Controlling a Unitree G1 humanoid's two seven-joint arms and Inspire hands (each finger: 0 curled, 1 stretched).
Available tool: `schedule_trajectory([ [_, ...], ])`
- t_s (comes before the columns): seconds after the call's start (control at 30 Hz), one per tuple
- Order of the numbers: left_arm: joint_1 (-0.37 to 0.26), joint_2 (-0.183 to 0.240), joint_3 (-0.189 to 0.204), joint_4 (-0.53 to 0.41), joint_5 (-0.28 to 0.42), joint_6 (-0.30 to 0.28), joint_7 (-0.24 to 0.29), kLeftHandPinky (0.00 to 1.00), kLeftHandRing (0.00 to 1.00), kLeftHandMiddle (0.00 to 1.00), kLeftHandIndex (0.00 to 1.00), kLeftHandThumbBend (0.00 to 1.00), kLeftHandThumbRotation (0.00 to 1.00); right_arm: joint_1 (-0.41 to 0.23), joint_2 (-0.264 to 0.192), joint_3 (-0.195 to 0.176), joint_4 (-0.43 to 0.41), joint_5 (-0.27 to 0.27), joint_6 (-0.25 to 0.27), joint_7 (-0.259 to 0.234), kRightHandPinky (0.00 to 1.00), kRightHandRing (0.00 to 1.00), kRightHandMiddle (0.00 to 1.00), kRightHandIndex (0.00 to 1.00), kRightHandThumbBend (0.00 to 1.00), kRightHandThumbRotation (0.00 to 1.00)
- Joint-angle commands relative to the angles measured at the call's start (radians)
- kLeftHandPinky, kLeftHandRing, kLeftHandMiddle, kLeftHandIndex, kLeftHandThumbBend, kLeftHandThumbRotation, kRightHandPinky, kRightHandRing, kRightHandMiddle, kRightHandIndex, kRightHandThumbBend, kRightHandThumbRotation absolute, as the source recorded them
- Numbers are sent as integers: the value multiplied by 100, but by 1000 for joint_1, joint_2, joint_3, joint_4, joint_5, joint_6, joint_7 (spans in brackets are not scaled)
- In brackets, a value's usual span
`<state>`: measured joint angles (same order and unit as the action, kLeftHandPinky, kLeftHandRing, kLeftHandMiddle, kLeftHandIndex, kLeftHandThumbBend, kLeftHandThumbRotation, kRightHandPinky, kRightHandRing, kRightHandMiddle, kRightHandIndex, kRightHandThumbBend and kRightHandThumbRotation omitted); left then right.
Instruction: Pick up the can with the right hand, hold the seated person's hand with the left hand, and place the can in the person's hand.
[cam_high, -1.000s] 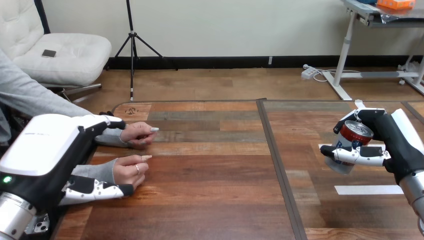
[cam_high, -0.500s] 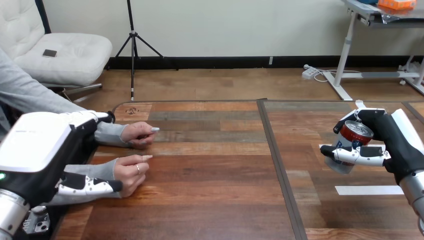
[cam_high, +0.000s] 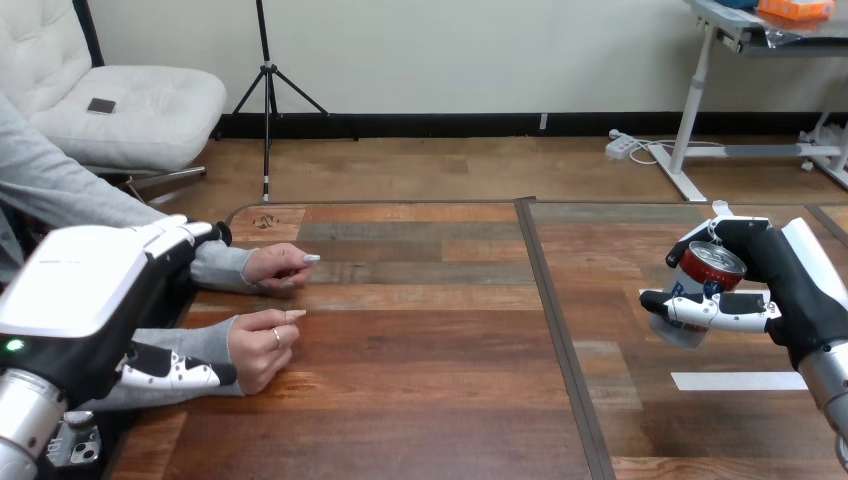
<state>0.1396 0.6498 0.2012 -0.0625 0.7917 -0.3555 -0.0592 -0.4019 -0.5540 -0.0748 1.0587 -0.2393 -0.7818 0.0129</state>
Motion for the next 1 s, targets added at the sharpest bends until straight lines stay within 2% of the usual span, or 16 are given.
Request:
schedule_trajectory([
  [0.0, -70, 41, -40, 47, 17, 12, 16, 68, 83, 88, 84, 100, 38, -63, -18, -1, -34, 14, -22, -8, 28, 32, 39, 45, 69, 0],
  [0.17, -82, 51, -63, 74, 26, 14, 31, 69, 84, 89, 85, 100, 42, -65, -18, -1, -32, 13, -25, -11, 28, 32, 39, 45, 69, 0],
  [0.37, -102, 65, -92, 122, 67, 16, 77, 69, 84, 89, 86, 100, 46, -67, -23, 4, -31, -2, -19, -24, 27, 31, 39, 45, 70, 0],
  [0.57, -122, 77, -117, 169, 62, 8, 87, 70, 86, 90, 87, 100, 48, -69, -24, 5, -32, -12, -14, -34, 25, 30, 39, 45, 70, 0],
  [0.97, -177, 110, -179, 274, 45, -26, 80, 74, 90, 94, 90, 100, 49, -73, -17, -1, -30, 14, -14, -3, 30, 34, 41, 46, 69, 0],
])
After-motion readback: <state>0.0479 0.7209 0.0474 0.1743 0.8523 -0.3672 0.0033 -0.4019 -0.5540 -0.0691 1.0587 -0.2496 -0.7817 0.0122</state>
